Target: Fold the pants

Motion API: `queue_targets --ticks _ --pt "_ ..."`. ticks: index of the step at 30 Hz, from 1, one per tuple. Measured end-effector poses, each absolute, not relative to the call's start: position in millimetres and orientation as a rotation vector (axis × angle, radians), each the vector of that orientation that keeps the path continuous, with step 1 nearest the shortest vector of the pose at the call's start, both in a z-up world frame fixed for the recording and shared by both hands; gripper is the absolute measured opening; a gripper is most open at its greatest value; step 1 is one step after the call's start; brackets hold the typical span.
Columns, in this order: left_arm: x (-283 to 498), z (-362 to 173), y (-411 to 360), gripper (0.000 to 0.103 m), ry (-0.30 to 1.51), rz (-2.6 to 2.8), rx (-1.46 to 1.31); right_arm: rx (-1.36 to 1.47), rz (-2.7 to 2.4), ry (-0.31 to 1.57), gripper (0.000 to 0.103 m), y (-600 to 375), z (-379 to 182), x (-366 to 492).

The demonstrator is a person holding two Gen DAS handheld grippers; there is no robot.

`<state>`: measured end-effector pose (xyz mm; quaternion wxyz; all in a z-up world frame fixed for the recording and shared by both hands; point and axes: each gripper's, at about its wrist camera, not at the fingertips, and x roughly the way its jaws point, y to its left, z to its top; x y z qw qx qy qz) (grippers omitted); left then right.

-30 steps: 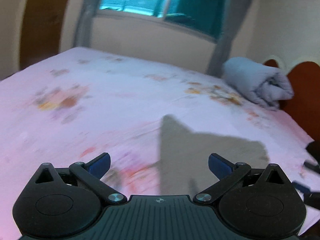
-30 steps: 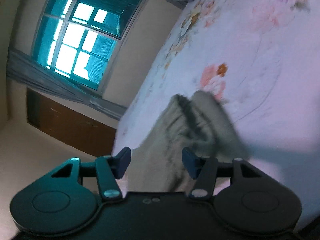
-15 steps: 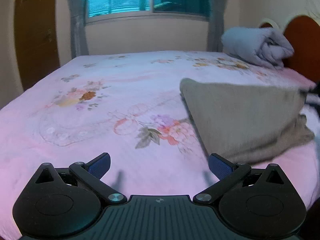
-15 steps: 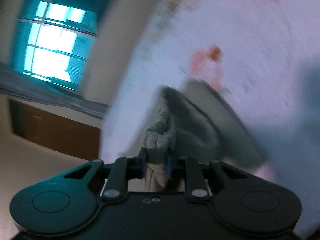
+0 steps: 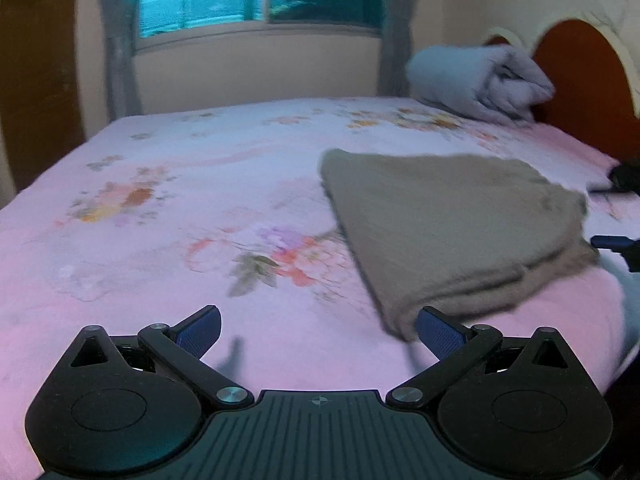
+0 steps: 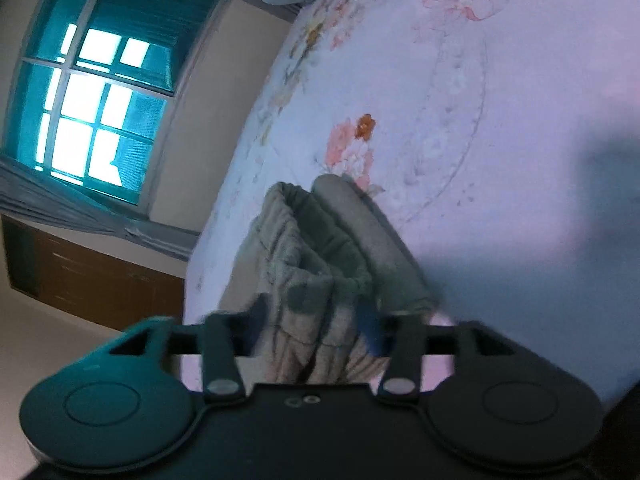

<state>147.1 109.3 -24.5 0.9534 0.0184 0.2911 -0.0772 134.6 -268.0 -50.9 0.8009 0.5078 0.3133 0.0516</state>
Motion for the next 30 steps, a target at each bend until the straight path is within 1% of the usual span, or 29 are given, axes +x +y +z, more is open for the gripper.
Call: queue_targets --ticks 1,4,5,9,10,11,12,13,14,18,20,21,23,24,25,30 --pt "147 -25 104 0.103 0.594 -0.167 0.059 1.098 0.117 0.665 0.071 -268 -52 136" --pt "149 -26 92 0.103 0.603 -0.185 0.118 1.109 0.12 0.696 0.067 -264 -58 152" --pt "151 -26 89 0.103 0.613 -0.19 0.13 1.113 0.114 0.721 0.062 -263 -60 158" --pt "162 -30 85 0.103 0.655 -0.171 0.13 1.141 0.133 0.745 0.06 -253 -66 169" --pt "166 -31 85 0.103 0.662 -0.167 0.126 1.12 0.13 0.757 0.058 -250 -66 173" --pt "171 -33 83 0.103 0.675 -0.156 0.132 1.099 0.124 0.768 0.051 -247 -66 175" --pt "175 -36 84 0.103 0.684 -0.145 0.141 1.082 0.119 0.777 0.039 -246 -65 177" --pt "180 -37 83 0.103 0.694 -0.109 0.155 1.065 0.124 0.776 0.032 -245 -62 178" --pt "181 -37 83 0.103 0.693 -0.094 0.147 1.049 0.147 0.753 0.028 -245 -56 175" --pt "173 -32 77 0.103 0.633 -0.084 0.167 0.995 0.23 0.601 0.026 -248 -14 155" --pt "175 -34 74 0.103 0.655 -0.1 0.18 0.999 0.208 0.55 0.026 -259 -11 144" --pt "178 -36 73 0.103 0.676 -0.1 0.182 1.0 0.172 0.575 0.026 -266 -22 144" --pt "183 -38 77 0.103 0.702 -0.09 0.152 1.063 0.122 0.732 0.027 -274 -62 158" --pt "184 -37 82 0.103 0.706 -0.103 0.115 1.113 0.116 0.763 0.027 -278 -78 159" --pt "183 -37 86 0.103 0.707 -0.107 0.087 1.137 0.14 0.737 0.027 -282 -82 156" --pt "179 -38 98 0.103 0.686 -0.1 0.013 1.112 0.225 0.68 0.028 -273 -58 156"
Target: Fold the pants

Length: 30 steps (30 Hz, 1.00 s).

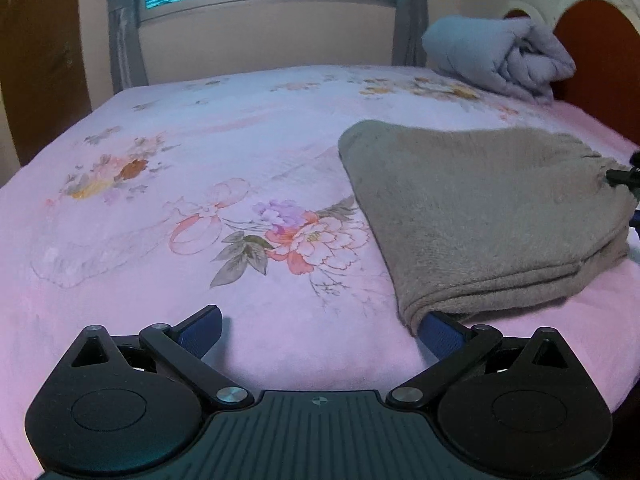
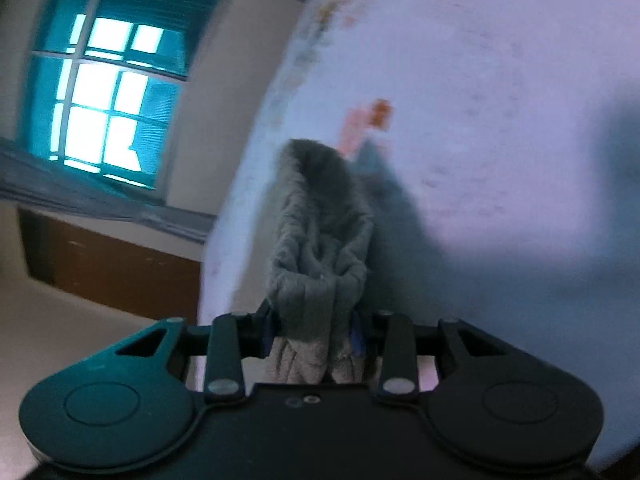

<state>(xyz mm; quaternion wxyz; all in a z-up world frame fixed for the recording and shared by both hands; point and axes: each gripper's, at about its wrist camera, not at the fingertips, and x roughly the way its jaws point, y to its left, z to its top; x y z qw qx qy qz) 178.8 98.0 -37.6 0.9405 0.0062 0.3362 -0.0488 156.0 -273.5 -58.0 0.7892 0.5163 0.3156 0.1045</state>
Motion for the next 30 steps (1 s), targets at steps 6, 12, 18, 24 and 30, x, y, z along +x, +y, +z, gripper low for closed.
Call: queue_targets --ticks 6,12,18,24,30 --pt "181 -41 113 0.103 0.709 -0.095 -0.127 1.13 0.226 0.718 0.029 -271 -58 168" --pt "186 -46 116 0.103 0.733 -0.121 -0.152 1.138 0.167 0.767 0.028 -273 -81 171" --pt "175 -46 121 0.103 0.758 -0.12 -0.114 1.167 0.193 0.737 0.046 -296 -74 158" --pt "159 -32 162 0.103 0.678 -0.098 -0.296 1.035 0.206 0.65 0.064 -340 -46 145" --pt "228 -27 155 0.103 0.639 -0.305 -0.673 0.974 0.295 0.764 0.068 -339 -59 189"
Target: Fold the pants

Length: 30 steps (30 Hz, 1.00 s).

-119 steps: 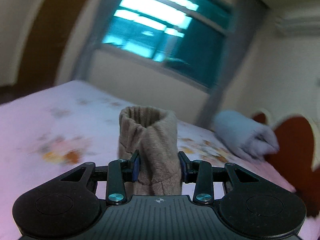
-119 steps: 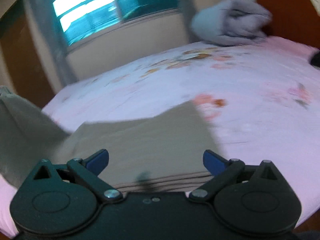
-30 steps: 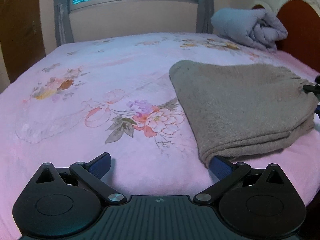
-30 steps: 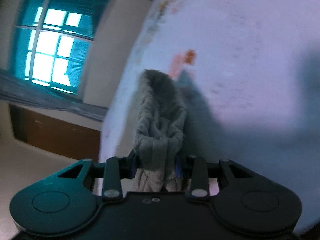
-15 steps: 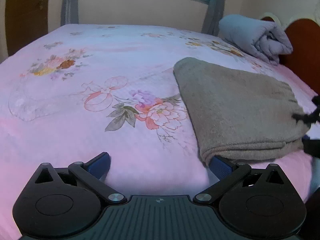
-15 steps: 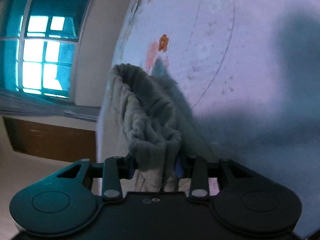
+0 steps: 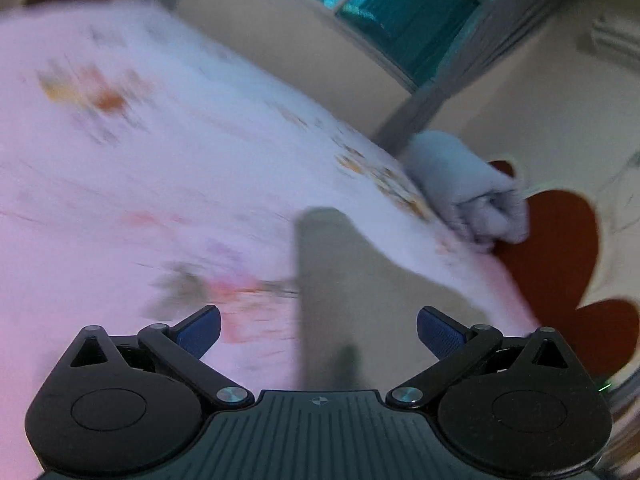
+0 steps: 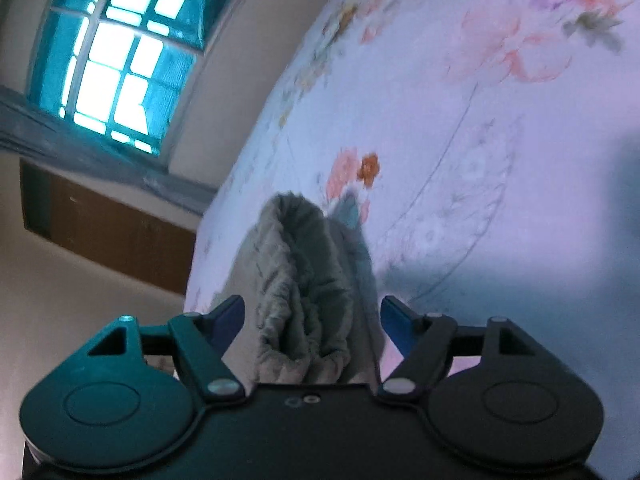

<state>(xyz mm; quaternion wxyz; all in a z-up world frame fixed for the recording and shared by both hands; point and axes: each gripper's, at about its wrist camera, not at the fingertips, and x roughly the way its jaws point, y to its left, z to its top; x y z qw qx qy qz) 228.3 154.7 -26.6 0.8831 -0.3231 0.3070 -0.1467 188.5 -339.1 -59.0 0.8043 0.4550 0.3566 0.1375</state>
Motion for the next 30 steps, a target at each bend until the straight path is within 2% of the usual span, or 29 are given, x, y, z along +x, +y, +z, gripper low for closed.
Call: queue_targets --ticks 5,8,23,27,28,29,30 --pt "276 -59 132 0.103 0.746 -0.314 -0.733 0.968 0.323 0.806 0.068 -331 -71 202" --pt "288 -72 127 0.103 0.751 -0.292 -0.763 0.971 0.365 0.821 0.068 -326 -75 207" --pt "348 -83 110 0.103 0.899 -0.434 -0.77 0.949 0.522 0.907 0.073 -314 -78 237" --pt "353 -84 108 0.102 0.915 -0.471 -0.787 0.948 0.53 0.929 0.069 -313 -80 246" --pt "354 -83 105 0.084 0.913 -0.477 -0.782 0.936 0.529 0.936 0.069 -308 -78 248" --pt "354 -85 103 0.049 0.927 -0.477 -0.778 0.916 0.525 0.95 0.067 -305 -76 249" --pt "356 -90 100 0.047 0.957 -0.462 -0.792 0.897 0.519 0.965 0.066 -302 -73 252"
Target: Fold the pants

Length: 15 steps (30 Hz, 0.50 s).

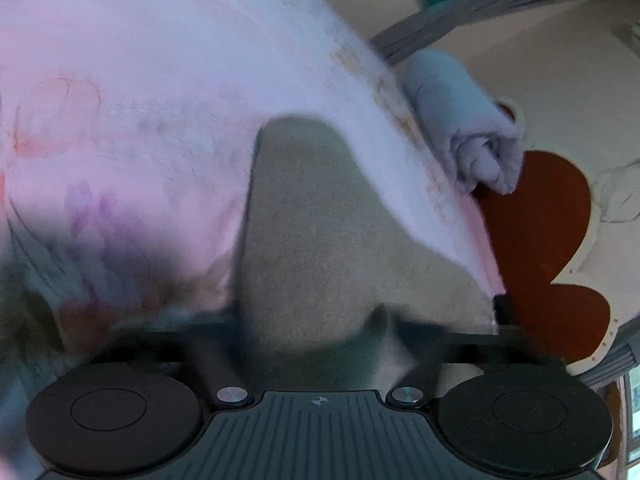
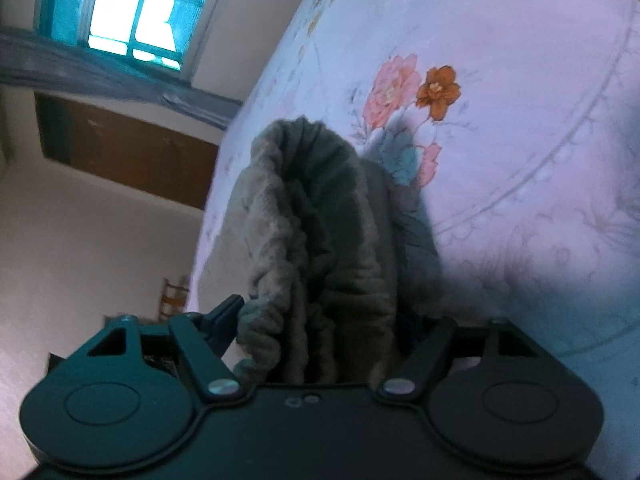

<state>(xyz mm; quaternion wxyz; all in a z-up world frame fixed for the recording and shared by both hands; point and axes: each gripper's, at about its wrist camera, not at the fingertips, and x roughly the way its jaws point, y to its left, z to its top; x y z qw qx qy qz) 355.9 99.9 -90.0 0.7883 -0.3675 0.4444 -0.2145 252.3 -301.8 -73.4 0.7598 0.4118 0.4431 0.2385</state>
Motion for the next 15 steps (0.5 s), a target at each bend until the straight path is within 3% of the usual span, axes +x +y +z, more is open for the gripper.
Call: queue_targets --ticks 3,4,5,15 --pt "354 -94 98 0.038 0.943 -0.471 -0.802 0.844 0.512 0.971 0.047 -294 -65 253" --pt "351 -94 99 0.031 0.93 -0.48 -0.824 0.814 0.511 0.967 0.042 -291 -59 251" --pt "348 -93 100 0.026 0.907 -0.492 -0.846 0.795 0.514 0.955 0.04 -286 -54 249" --pt "337 -44 116 0.024 0.71 -0.554 -0.907 0.674 0.682 0.833 0.037 -242 35 265"
